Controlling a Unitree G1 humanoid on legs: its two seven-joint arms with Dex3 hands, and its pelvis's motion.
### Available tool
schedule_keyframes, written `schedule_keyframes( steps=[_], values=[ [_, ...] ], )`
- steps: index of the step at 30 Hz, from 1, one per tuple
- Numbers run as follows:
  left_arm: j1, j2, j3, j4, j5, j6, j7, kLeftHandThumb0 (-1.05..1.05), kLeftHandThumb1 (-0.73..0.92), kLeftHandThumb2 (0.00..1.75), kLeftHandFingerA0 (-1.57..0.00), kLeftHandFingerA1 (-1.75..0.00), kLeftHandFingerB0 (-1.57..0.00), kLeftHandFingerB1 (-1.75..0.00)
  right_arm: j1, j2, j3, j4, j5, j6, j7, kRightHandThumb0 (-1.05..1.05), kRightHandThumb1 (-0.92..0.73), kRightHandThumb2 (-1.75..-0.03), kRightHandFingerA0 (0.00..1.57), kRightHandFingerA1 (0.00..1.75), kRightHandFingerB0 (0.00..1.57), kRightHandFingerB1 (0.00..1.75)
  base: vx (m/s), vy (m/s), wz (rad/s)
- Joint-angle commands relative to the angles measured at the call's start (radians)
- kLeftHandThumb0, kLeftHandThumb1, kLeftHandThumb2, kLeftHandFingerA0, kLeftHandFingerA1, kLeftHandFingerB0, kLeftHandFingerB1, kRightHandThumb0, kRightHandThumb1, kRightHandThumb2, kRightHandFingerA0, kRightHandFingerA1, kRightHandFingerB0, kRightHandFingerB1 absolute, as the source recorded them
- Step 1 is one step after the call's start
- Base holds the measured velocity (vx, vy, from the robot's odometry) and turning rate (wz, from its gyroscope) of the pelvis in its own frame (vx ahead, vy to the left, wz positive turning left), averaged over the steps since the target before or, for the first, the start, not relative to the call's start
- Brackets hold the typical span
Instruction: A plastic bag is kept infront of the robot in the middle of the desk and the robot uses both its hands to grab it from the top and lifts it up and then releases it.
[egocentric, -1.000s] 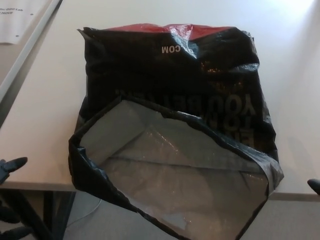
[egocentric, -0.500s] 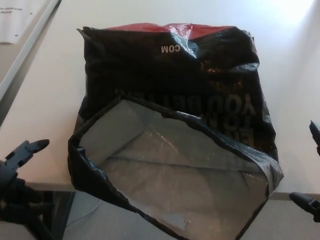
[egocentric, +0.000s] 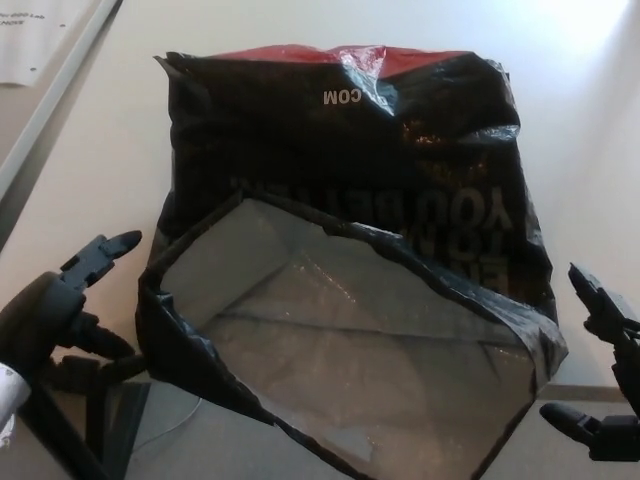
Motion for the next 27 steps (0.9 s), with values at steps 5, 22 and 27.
schedule_keyframes(
  steps=[5, 22, 27],
  values=[
    [-0.009, -0.044, -0.054, 0.075, 0.007, 0.003, 0.005, -0.57, 0.50, 0.57, -0.05, -0.29, -0.03, -0.31, -0.050, 0.011, 0.044, 0.038, -0.009, 0.004, 0.006, -0.65, -0.45, -0.73, 0.35, 0.67, 0.00, 0.07, 0.00, 0.000, 0.00],
    [0.189, -0.082, -0.087, -0.087, -0.121, 0.129, -0.095, -0.52, 0.54, 0.58, -0.77, -0.61, -0.83, -0.45, -0.029, 0.024, 0.073, 0.039, 0.040, 0.001, 0.031, -0.47, -0.54, -0.59, 0.23, 0.45, 0.07, 0.27, 0.00, 0.000, 0.00],
    [0.231, -0.087, -0.083, -0.184, -0.170, 0.234, -0.162, -0.47, 0.76, 0.61, -0.96, -1.75, -0.63, -1.75, -0.042, 0.048, 0.049, 0.076, 0.105, -0.041, 0.032, -0.33, -0.59, -0.57, 0.49, 0.68, 0.54, 0.54, 0.00, 0.000, 0.01]
  ],
)
